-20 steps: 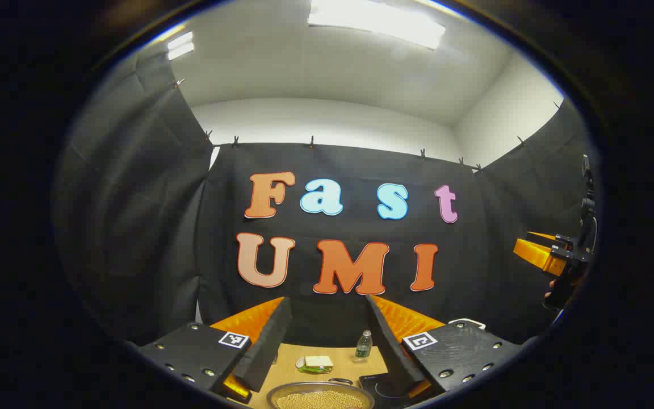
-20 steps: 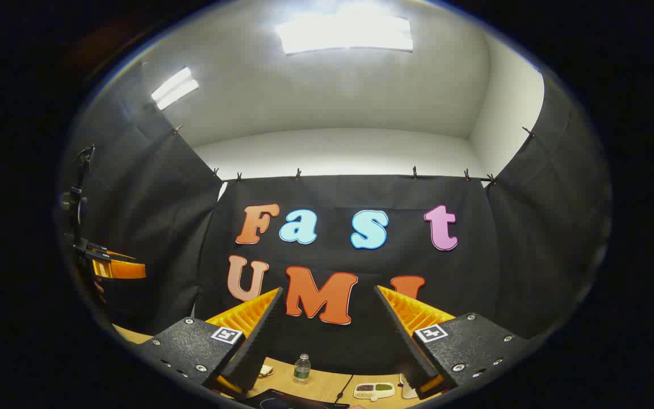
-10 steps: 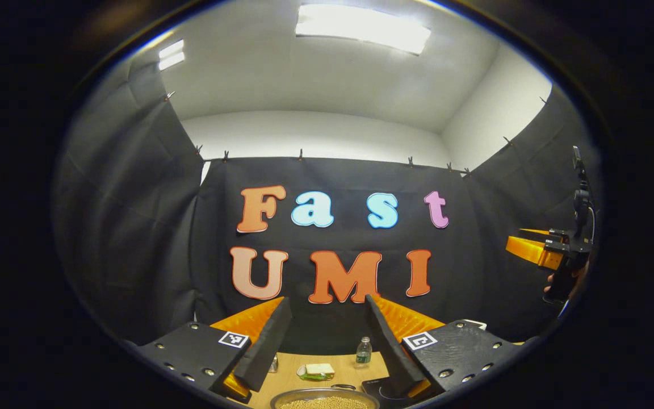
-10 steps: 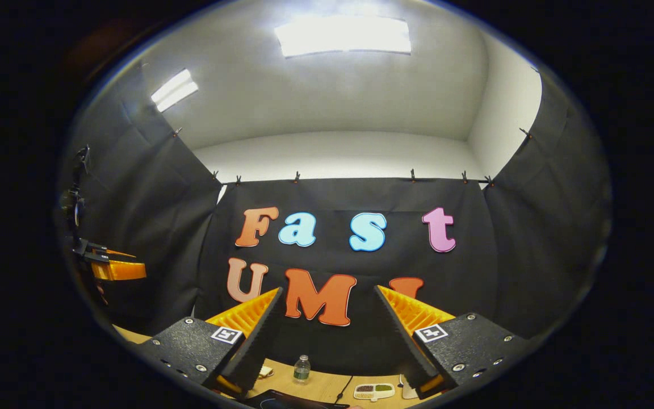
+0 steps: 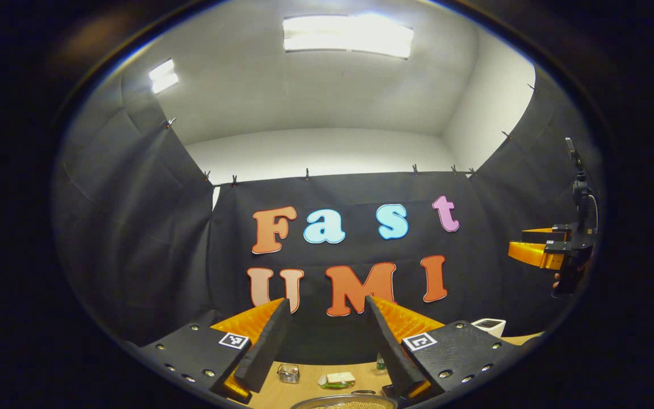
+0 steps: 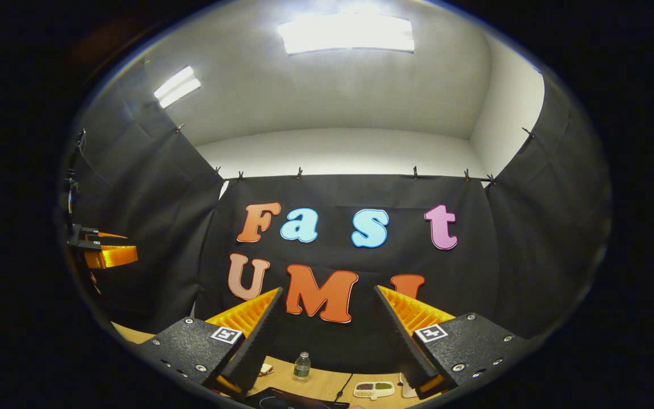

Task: First push the handle of the pot to place it horizontally, then grasp the pot with both hands and set it on the induction cooktop.

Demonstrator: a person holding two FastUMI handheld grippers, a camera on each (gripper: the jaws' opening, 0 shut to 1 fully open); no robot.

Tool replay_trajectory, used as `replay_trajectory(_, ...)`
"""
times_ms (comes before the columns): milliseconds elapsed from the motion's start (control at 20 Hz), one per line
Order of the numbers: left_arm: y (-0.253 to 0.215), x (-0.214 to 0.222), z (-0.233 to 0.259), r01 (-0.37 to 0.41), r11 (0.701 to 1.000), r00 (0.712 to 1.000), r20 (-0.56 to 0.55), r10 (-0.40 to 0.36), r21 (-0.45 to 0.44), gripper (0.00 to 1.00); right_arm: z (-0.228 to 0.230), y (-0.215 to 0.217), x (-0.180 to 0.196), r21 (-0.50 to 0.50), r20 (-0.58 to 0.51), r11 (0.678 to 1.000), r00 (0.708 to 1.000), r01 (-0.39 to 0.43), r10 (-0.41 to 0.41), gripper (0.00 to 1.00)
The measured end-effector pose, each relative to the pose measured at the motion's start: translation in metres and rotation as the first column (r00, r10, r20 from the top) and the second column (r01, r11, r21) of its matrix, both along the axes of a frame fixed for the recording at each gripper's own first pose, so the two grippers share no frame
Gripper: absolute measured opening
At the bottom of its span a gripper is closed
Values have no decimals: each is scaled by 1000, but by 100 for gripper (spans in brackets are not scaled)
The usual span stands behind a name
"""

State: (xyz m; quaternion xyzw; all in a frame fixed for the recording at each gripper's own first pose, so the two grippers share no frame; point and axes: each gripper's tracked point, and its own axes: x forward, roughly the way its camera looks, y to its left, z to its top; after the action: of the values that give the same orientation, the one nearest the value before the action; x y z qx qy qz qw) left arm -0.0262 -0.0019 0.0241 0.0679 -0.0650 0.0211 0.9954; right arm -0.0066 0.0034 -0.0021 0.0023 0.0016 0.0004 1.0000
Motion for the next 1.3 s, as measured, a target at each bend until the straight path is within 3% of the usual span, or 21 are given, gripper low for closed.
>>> replay_trajectory(150, 9, 5, -12, -36, 999, 998, -50, 35, -19, 82, -3, 4, -1, 6, -7, 1000, 1000, -12, 12, 94)
replay_trajectory(650, 1, 24, -72, 5, 996, 974, -224, -25, -90, 83, -27, 1, -6, -5, -32, 1000, 999, -21, 21, 95)
replay_trajectory(700, -2, 26, -81, 13, 996, 969, -245, -35, -92, 87, -30, 1, -6, 1, -33, 1000, 999, -26, 26, 95)
replay_trajectory(850, 0, 26, -114, 15, 995, 948, -315, -45, -95, 70, -43, -4, -7, 1, -47, 1000, 999, -21, 21, 95)
replay_trajectory(900, 0, 26, -129, 16, 996, 936, -350, -46, -87, 51, -48, -5, -6, -1, -56, 1000, 998, -18, 18, 94)
replay_trajectory(950, 2, 24, -143, 4, 996, 925, -377, -38, -89, 49, -53, -5, -6, -4, -65, 1000, 998, -18, 17, 95)
replay_trajectory(1000, 3, 23, -159, 3, 996, 908, -417, -41, -92, 30, -58, -6, -5, -6, -71, 1000, 997, -15, 14, 95)
replay_trajectory(1050, 2, 19, -176, -8, 995, 889, -457, -40, -103, 28, -63, -6, -6, -8, -75, 1000, 997, -16, 15, 95)
replay_trajectory(1100, 4, 17, -192, -17, 994, 865, -501, -40, -109, 14, -67, -5, -6, -12, -77, 1000, 997, -18, 17, 95)
replay_trajectory(1200, 5, 6, -223, -27, 992, 813, -580, -51, -126, 10, -77, -1, -7, -18, -83, 999, 996, -31, 29, 95)
replay_trajectory(1300, 20, -6, -254, -84, 993, 768, -641, 11, -83, 10, -88, 0, -7, -30, -91, 999, 996, -29, 26, 95)
